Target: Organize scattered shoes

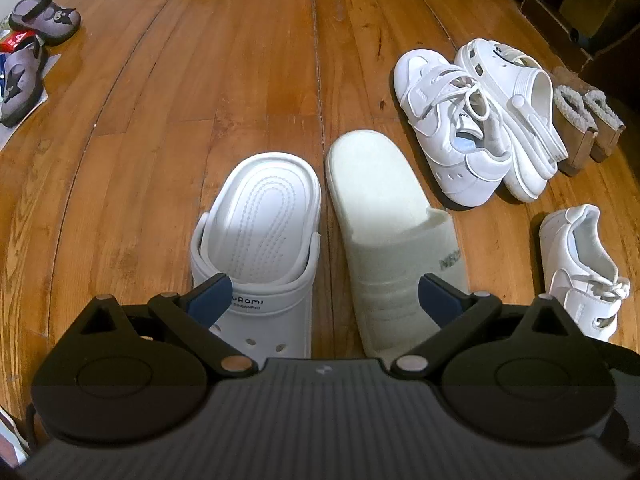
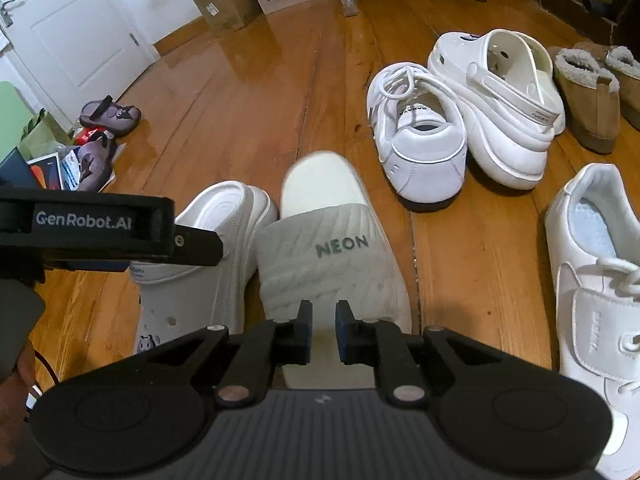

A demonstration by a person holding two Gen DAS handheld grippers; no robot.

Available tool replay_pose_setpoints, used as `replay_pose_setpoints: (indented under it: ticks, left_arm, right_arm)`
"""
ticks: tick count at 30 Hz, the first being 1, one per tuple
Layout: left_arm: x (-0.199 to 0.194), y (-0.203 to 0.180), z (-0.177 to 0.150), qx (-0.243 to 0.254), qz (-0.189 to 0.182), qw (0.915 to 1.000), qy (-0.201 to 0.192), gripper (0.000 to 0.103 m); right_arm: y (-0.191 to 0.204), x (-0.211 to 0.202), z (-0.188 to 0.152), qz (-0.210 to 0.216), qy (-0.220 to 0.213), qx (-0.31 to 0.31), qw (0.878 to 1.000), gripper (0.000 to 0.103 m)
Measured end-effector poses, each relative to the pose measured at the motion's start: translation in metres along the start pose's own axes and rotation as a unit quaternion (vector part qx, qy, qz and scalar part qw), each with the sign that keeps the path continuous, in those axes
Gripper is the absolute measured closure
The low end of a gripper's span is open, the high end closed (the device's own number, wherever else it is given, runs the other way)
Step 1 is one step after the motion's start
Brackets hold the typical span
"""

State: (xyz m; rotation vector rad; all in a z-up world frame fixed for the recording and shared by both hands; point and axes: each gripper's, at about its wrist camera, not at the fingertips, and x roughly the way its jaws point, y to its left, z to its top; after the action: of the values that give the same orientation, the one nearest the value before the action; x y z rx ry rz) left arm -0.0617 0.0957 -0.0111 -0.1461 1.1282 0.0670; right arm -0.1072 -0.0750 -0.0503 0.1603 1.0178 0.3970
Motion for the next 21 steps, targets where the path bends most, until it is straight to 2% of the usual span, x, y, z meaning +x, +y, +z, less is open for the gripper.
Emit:
replay_pose_setpoints:
  ticks: [3, 7, 9, 11, 15, 16, 21]
  left_arm:
    - [0.0, 0.0, 0.0, 0.0, 0.001, 1.0, 0.0, 0.002]
    - [0.001, 0.0, 0.0, 0.003, 0.003, 1.0, 0.0, 0.002]
    - [0.0, 0.001, 0.0, 0.001, 0.002, 1.0, 0.0, 0.002]
    - [-0.001, 0.002, 0.0, -0.003, 0.0, 1.0, -0.001, 0.002]
    - [-0.012, 0.011, 0.002, -0.023, 0.004, 0.9995, -0.021, 0.002]
    - [-0.015, 0.014, 0.002, -0.03, 0.007, 0.9992, -0.027, 0.002]
    - [-0.023, 0.032, 0.004, -0.071, 0.016, 0.9963, -0.045, 0.002]
  right_arm:
    - [0.001, -0.001, 0.0, -0.006, 0.0, -0.002, 1.0, 0.081]
    - [0.001, -0.001, 0.001, -0.013, 0.0, -0.003, 1.0, 0.069]
    - [-0.001, 0.001, 0.001, -0.016, 0.001, -0.001, 1.0, 0.059]
    - [-0.005, 0.002, 0.001, -0.023, -0.003, -0.002, 1.0, 0.034]
    - [-0.011, 0.006, 0.0, -0.045, -0.011, -0.028, 0.999, 0.018]
    - [-0.011, 0.008, 0.0, -0.046, -0.012, -0.039, 0.998, 0.015]
    - [-0.003, 0.027, 0.001, -0.026, -0.012, -0.103, 0.994, 0.01]
